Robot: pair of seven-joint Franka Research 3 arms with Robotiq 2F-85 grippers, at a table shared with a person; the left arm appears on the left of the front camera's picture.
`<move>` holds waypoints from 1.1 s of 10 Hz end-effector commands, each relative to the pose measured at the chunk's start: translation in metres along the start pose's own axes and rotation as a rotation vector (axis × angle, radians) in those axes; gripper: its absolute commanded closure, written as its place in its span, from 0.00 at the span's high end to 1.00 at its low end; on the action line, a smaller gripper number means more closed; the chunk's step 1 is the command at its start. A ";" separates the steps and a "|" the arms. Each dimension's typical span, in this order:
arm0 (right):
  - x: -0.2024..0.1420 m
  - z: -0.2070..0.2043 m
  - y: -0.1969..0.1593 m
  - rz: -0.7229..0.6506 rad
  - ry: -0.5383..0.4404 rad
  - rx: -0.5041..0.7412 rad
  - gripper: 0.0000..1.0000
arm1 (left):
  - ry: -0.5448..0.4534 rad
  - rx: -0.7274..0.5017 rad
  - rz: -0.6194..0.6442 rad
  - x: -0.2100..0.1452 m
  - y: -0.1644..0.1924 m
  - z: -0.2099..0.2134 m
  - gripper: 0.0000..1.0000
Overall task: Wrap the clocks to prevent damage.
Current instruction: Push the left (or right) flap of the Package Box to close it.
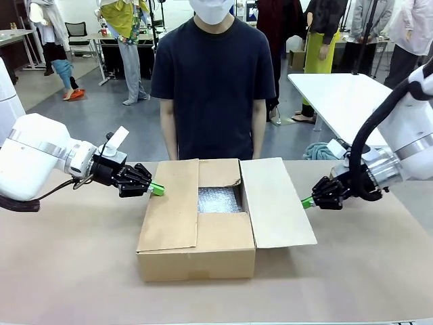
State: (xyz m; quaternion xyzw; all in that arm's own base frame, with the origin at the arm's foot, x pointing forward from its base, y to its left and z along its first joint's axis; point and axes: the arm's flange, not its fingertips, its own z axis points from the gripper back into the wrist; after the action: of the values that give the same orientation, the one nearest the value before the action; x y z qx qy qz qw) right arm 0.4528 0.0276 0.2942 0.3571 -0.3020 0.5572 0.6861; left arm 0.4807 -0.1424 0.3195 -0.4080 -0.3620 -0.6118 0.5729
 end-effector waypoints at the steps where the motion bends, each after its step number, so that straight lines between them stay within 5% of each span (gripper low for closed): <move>1: 0.002 -0.013 -0.002 0.002 -0.107 0.010 0.01 | 0.004 0.001 0.004 -0.004 0.001 -0.002 0.00; 6: 0.028 -0.019 0.014 0.066 -0.318 0.011 0.01 | 0.004 0.001 0.004 -0.004 0.001 -0.002 0.00; 11: 0.059 -0.063 0.009 0.086 -0.376 0.116 0.01 | 0.004 0.001 0.004 -0.004 0.001 -0.002 0.00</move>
State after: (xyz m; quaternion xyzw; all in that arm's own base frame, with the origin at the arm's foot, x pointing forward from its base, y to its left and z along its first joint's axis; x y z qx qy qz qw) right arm 0.4491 0.1053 0.3086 0.4755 -0.3913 0.5269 0.5858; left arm 0.4807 -0.1424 0.3195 -0.4079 -0.3620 -0.6118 0.5729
